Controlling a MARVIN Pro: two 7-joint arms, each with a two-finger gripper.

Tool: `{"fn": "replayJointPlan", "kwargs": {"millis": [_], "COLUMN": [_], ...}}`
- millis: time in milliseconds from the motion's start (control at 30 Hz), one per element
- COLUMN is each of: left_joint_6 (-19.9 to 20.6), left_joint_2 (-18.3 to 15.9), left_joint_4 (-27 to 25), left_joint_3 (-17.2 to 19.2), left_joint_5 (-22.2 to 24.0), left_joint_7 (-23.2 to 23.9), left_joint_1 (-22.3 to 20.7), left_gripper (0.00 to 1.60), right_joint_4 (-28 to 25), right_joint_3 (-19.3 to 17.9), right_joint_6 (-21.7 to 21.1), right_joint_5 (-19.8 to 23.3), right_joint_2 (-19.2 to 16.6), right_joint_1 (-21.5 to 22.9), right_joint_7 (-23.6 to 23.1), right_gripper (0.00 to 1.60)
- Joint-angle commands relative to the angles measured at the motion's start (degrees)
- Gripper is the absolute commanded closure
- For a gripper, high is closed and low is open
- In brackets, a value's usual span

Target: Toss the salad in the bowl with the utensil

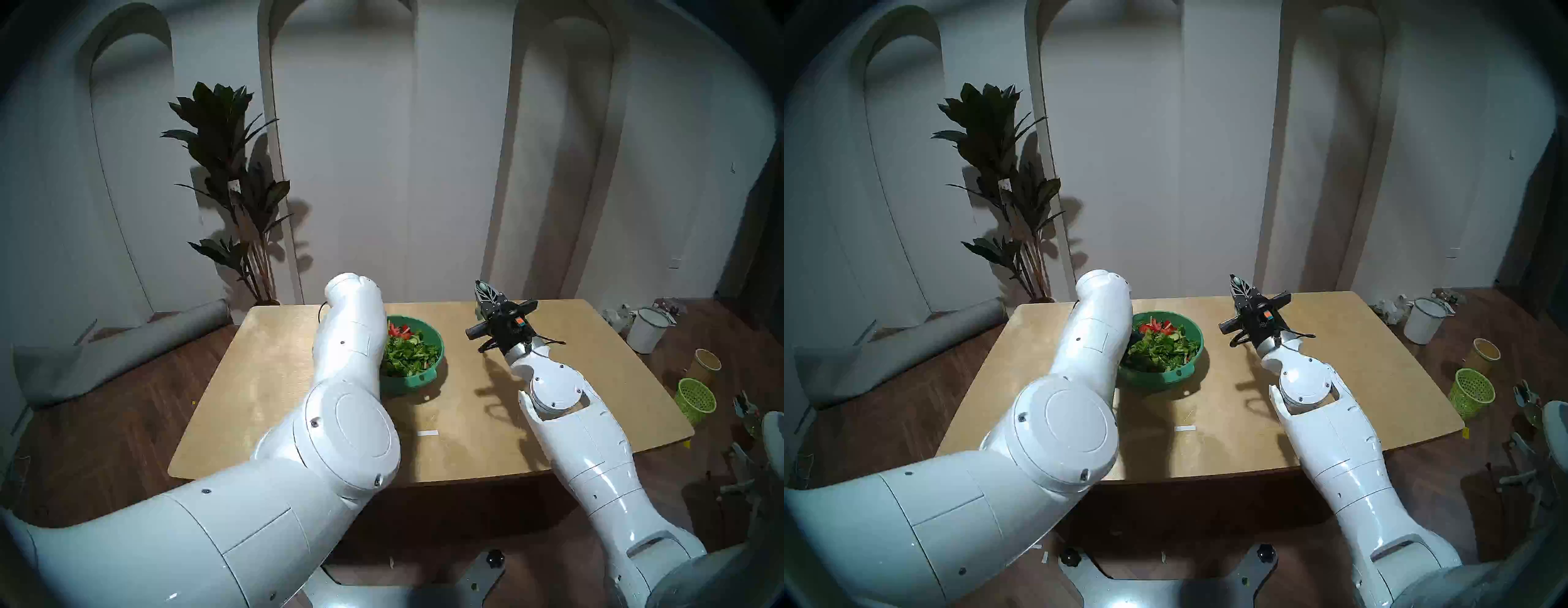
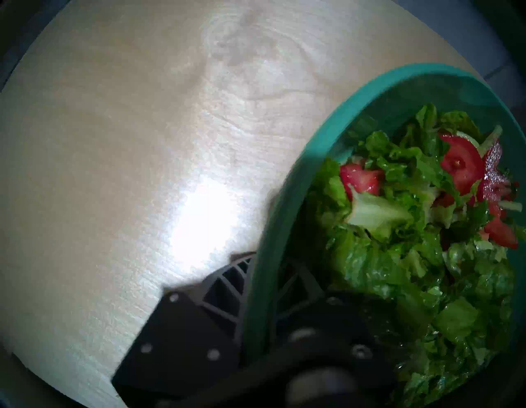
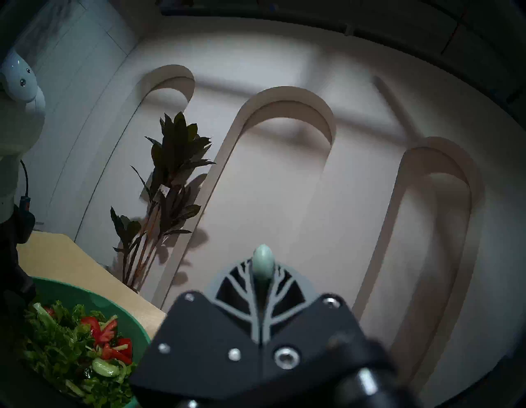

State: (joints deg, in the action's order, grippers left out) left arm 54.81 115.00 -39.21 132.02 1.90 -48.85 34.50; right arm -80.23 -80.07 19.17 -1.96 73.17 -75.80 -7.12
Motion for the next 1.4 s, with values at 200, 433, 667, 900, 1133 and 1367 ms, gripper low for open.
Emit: {"fn": "replayJointPlan", "kwargs": {"millis": [200, 433, 667, 900, 1133, 1367], "left_joint_6": [0.19, 0.19, 0.19, 0.19, 0.19, 0.19], "left_joint_2": [-0.46, -1.49, -2.50, -3.69, -4.87, -5.78], "left_joint_4": [5.06, 6.91, 8.94, 11.05, 13.21, 15.55], "left_joint_3": [1.36, 1.83, 2.16, 2.67, 3.08, 3.58], "left_joint_5": [-0.91, -1.58, -2.24, -2.72, -3.13, -3.33], "left_joint_7": [-3.55, -3.29, -2.81, -2.63, -2.41, -2.47], "left_joint_1": [-0.49, -1.34, -1.94, -2.64, -3.38, -4.41], "left_gripper": [1.60, 1.60, 1.60, 1.60, 1.60, 1.60], "right_joint_4": [-1.82, -2.11, -2.35, -2.53, -2.82, -3.12], "right_joint_3": [-0.23, -0.15, -0.22, -0.18, -0.15, -0.16], "right_joint_6": [0.43, 0.43, 0.40, 0.39, 0.43, 0.46], "right_joint_5": [0.78, 1.08, 1.28, 1.41, 1.50, 1.59], "right_joint_2": [0.05, 0.16, 0.19, 0.28, 0.35, 0.42], "right_joint_1": [0.05, -0.12, -0.30, -0.51, -0.74, -1.10], "right_joint_7": [-0.60, -1.14, -1.40, -1.42, -1.28, -1.07], "right_gripper": [1.60, 1.60, 1.60, 1.60, 1.60, 1.60]}}
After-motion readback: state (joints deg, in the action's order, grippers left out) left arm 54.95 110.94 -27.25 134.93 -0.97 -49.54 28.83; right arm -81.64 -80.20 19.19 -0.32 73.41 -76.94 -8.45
